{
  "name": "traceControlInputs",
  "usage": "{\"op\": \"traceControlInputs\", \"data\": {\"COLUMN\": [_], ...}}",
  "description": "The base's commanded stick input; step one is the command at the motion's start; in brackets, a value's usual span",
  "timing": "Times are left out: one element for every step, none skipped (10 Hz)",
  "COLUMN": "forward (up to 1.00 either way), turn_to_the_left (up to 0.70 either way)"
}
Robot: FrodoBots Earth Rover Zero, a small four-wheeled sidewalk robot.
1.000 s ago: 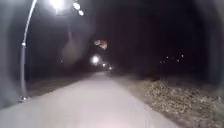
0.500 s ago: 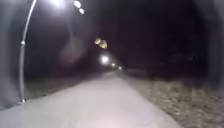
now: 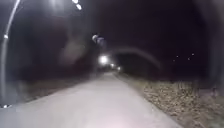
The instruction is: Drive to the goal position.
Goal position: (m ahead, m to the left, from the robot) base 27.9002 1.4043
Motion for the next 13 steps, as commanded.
{"op": "traceControlInputs", "data": {"forward": [1.00,1.00,1.00,1.00,1.00,1.00,1.00,1.00,1.00,1.00,1.00,1.00,1.00], "turn_to_the_left": [0.00,0.00,0.00,0.00,0.00,0.00,0.00,0.00,0.00,0.00,0.00,0.00,0.00]}}
